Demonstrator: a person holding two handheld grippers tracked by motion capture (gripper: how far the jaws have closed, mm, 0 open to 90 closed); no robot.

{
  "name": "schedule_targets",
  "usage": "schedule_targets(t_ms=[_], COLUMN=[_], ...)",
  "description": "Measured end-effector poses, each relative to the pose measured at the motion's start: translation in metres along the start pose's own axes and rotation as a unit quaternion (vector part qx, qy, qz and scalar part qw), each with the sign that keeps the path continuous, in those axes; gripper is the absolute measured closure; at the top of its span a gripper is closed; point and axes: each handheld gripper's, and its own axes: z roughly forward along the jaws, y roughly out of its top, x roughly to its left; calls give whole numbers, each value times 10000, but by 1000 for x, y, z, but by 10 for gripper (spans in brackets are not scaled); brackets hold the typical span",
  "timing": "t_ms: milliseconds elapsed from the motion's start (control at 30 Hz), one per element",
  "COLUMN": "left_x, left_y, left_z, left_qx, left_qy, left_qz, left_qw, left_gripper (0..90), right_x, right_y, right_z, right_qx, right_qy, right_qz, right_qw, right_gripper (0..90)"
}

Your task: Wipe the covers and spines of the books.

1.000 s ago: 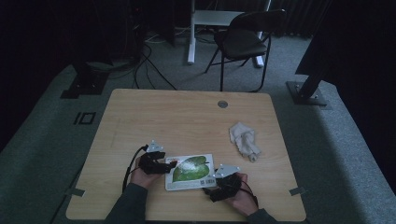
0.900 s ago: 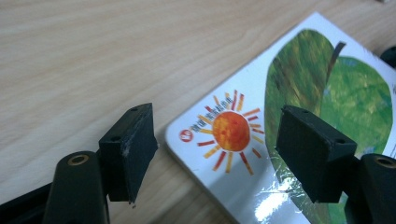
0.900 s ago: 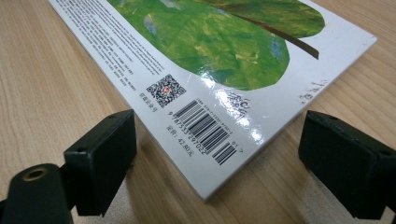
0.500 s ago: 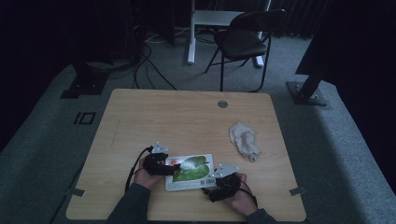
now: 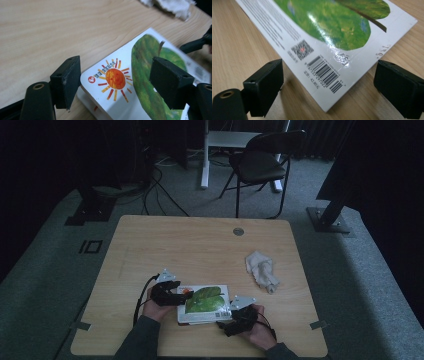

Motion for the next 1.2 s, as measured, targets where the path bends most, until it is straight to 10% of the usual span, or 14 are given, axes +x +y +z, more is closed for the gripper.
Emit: schedule_targets(t_ms=[500,667,933,1200], left_x=[-15,-13,-20,-18], left_y=[26,19,22,42], left_z=[-12,-9,-5,-7], left_qx=[-385,-288,17,121], left_qy=[-204,-427,-516,-612], left_qz=[209,1,232,389], left_qw=[9988,9987,9984,9973], left_gripper=[280,278,399,489], right_x=[10,6,9,-5], right_y=[7,6,6,5], right_z=[-8,-13,-10,-10], right_qx=[-459,-635,-618,-528], right_qy=[-307,-86,-222,60], right_qz=[-403,-127,-217,283], right_qw=[9977,9979,9976,9982], right_gripper=[206,264,246,116])
